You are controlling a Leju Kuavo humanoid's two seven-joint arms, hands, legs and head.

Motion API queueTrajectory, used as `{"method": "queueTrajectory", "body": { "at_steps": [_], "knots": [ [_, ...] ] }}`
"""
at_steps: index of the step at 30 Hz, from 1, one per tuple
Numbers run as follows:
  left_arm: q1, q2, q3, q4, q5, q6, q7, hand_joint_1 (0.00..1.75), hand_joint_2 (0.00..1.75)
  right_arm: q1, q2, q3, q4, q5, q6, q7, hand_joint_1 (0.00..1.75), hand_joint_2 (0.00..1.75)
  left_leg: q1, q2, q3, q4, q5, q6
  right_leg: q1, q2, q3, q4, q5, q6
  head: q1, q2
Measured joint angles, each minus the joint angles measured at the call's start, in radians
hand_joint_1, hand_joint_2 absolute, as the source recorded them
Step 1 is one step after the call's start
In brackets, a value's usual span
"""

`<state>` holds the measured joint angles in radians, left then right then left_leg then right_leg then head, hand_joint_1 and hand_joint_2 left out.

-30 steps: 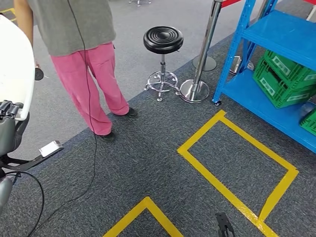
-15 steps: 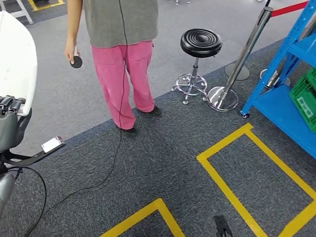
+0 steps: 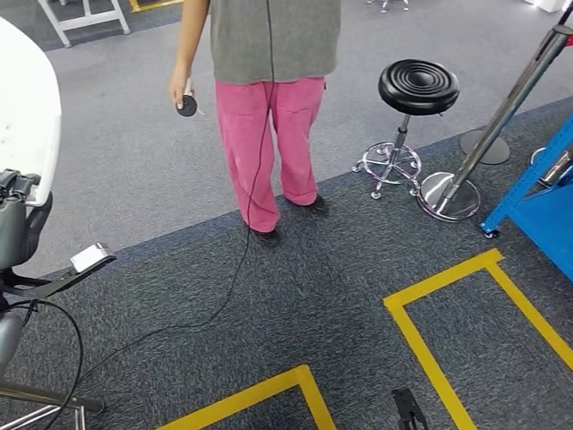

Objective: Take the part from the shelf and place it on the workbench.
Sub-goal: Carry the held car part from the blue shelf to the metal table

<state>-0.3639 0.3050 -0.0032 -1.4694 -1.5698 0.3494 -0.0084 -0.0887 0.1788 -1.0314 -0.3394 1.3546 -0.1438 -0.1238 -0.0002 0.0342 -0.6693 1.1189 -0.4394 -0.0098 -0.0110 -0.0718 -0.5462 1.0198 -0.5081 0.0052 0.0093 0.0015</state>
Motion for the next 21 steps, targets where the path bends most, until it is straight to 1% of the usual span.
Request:
{"method": "queueTrajectory", "body": {
  "at_steps": [1,2,3,4,5,6,7,8,9,10,11,12,13,14,15,16,17,18,19,20,21],
  "knots": [
    [-0.005,0.001,0.0,0.0,0.0,-0.001,0.0,1.75,1.75,0.0,0.0,-0.001,0.0,0.0,0.0,-0.001,0.0,0.0,-0.007,0.023,0.025,-0.049,0.011,0.008,0.003,-0.01,0.003,0.0,-0.004,0.004,0.0,0.0],
    [-0.01,0.002,-0.001,0.0,0.0,-0.002,0.0,1.75,1.75,0.0,0.0,-0.001,0.0,0.0,0.0,-0.001,0.0,0.0,-0.014,0.04,0.037,-0.075,0.012,0.014,0.005,-0.021,0.005,0.0,-0.007,0.008,0.001,0.0],
    [-0.015,0.002,-0.002,0.0,0.0,-0.004,0.0,1.75,1.75,0.0,0.001,-0.002,0.0,0.0,0.001,-0.002,0.0,0.0,-0.02,0.042,0.038,-0.081,0.006,0.02,0.007,-0.032,0.006,0.0,-0.009,0.012,0.001,0.0],
    [-0.017,0.004,-0.002,0.0,0.0,-0.006,0.002,1.75,1.75,-0.001,0.001,-0.002,0.0,0.0,0.002,-0.004,0.0,0.0,-0.021,0.031,0.037,-0.087,0.007,0.026,0.008,-0.044,0.009,-0.002,-0.012,0.017,0.002,0.0],
    [-0.018,0.007,-0.003,-0.002,0.0,-0.008,0.005,1.75,1.75,-0.003,0.002,-0.002,0.0,0.0,0.002,-0.006,0.0,0.0,-0.019,0.019,0.04,-0.092,0.009,0.032,0.007,-0.046,0.01,-0.001,-0.017,0.022,0.004,0.0],
    [-0.02,0.01,-0.004,-0.004,0.0,-0.01,0.008,1.75,1.75,-0.004,0.003,-0.002,0.0,-0.001,0.003,-0.008,0.0,0.0,-0.016,0.008,0.044,-0.098,0.011,0.037,0.005,-0.031,0.007,0.01,-0.028,0.027,0.004,0.0],
    [-0.024,0.012,-0.005,-0.005,0.0,-0.011,0.01,1.75,1.75,-0.006,0.003,-0.002,0.0,-0.001,0.005,-0.01,0.0,0.0,-0.013,-0.003,0.048,-0.104,0.013,0.043,0.004,-0.005,-0.007,0.038,-0.046,0.031,0.006,0.0],
    [-0.028,0.012,-0.007,-0.006,0.0,-0.011,0.011,1.75,1.75,-0.007,0.003,-0.002,0.0,-0.002,0.006,-0.011,0.0,0.0,-0.01,-0.013,0.052,-0.107,0.015,0.047,0.003,0.027,-0.034,0.091,-0.071,0.033,0.009,0.0],
    [-0.031,0.011,-0.01,-0.006,0.0,-0.012,0.011,1.75,1.75,-0.007,0.003,-0.002,0.0,-0.002,0.008,-0.011,0.0,0.0,-0.009,-0.026,0.052,-0.108,0.015,0.05,0.002,0.053,-0.071,0.159,-0.098,0.034,0.011,0.0],
    [-0.032,0.01,-0.013,-0.006,-0.001,-0.012,0.011,1.75,1.75,-0.007,0.003,-0.003,0.0,-0.003,0.01,-0.011,0.0,0.0,-0.009,-0.04,0.052,-0.107,0.015,0.052,0.002,0.065,-0.11,0.226,-0.119,0.035,0.014,0.0],
    [-0.03,0.009,-0.017,-0.006,-0.001,-0.012,0.011,1.75,1.75,-0.005,0.003,-0.003,0.0,-0.004,0.012,-0.011,0.0,0.0,-0.009,-0.054,0.052,-0.107,0.014,0.053,0.001,0.069,-0.14,0.272,-0.125,0.035,0.015,0.0],
    [-0.029,0.009,-0.019,-0.006,-0.001,-0.012,0.011,1.75,1.75,-0.005,0.004,-0.003,0.0,-0.004,0.012,-0.011,0.0,0.0,-0.009,-0.069,0.052,-0.106,0.014,0.053,0.001,0.071,-0.155,0.282,-0.111,0.036,0.015,0.0],
    [-0.029,0.009,-0.021,-0.006,-0.001,-0.012,0.011,1.75,1.75,-0.004,0.004,-0.003,0.0,-0.005,0.012,-0.011,0.0,0.0,-0.008,-0.084,0.053,-0.105,0.013,0.051,0.0,0.073,-0.149,0.251,-0.078,0.036,0.016,0.0],
    [-0.029,0.009,-0.022,-0.006,-0.001,-0.012,0.011,1.75,1.75,-0.005,0.004,-0.003,0.0,-0.005,0.012,-0.011,0.0,0.0,-0.007,-0.098,0.053,-0.102,0.011,0.049,-0.002,0.084,-0.126,0.188,-0.035,0.037,0.016,0.0],
    [-0.029,0.009,-0.022,-0.006,-0.001,-0.012,0.011,1.75,1.75,-0.005,0.004,-0.003,0.0,-0.005,0.012,-0.011,0.0,0.0,-0.006,-0.111,0.051,-0.098,0.009,0.044,-0.006,0.11,-0.1,0.121,-0.002,0.038,0.016,0.0],
    [-0.03,0.009,-0.023,-0.006,-0.001,-0.012,0.011,1.75,1.75,-0.005,0.004,-0.003,0.0,-0.005,0.012,-0.011,0.0,0.0,-0.005,-0.124,0.047,-0.093,0.007,0.039,-0.011,0.136,-0.074,0.064,0.019,0.037,0.015,0.0],
    [-0.031,0.009,-0.024,-0.007,-0.001,-0.012,0.011,1.75,1.75,-0.005,0.005,-0.003,0.0,-0.005,0.013,-0.011,0.0,0.0,-0.004,-0.136,0.042,-0.089,0.007,0.033,-0.014,0.157,-0.057,0.029,0.026,0.037,0.015,0.0],
    [-0.031,0.01,-0.025,-0.007,-0.001,-0.012,0.011,1.75,1.75,-0.005,0.005,-0.003,0.0,-0.005,0.013,-0.011,0.0,0.0,-0.002,-0.148,0.037,-0.088,0.009,0.026,-0.014,0.168,-0.049,0.018,0.022,0.034,0.015,0.0],
    [-0.03,0.011,-0.025,-0.007,0.0,-0.013,0.011,1.75,1.75,-0.005,0.005,-0.004,0.0,-0.005,0.013,-0.011,0.0,0.0,0.0,-0.16,0.033,-0.088,0.012,0.021,-0.013,0.159,-0.045,0.014,0.021,0.03,0.015,0.0],
    [-0.028,0.013,-0.025,-0.007,0.0,-0.012,0.011,1.75,1.75,-0.006,0.005,-0.004,0.0,-0.006,0.013,-0.011,0.0,0.0,0.002,-0.163,0.031,-0.088,0.013,0.016,-0.013,0.147,-0.042,0.012,0.023,0.025,0.015,0.0],
    [-0.028,0.016,-0.025,-0.007,0.0,-0.013,0.011,1.75,1.75,-0.006,0.005,-0.005,0.0,-0.006,0.012,-0.011,0.0,0.0,0.001,-0.148,0.026,-0.078,0.006,0.012,-0.012,0.135,-0.039,0.01,0.024,0.019,0.013,0.0]
  ]
}}
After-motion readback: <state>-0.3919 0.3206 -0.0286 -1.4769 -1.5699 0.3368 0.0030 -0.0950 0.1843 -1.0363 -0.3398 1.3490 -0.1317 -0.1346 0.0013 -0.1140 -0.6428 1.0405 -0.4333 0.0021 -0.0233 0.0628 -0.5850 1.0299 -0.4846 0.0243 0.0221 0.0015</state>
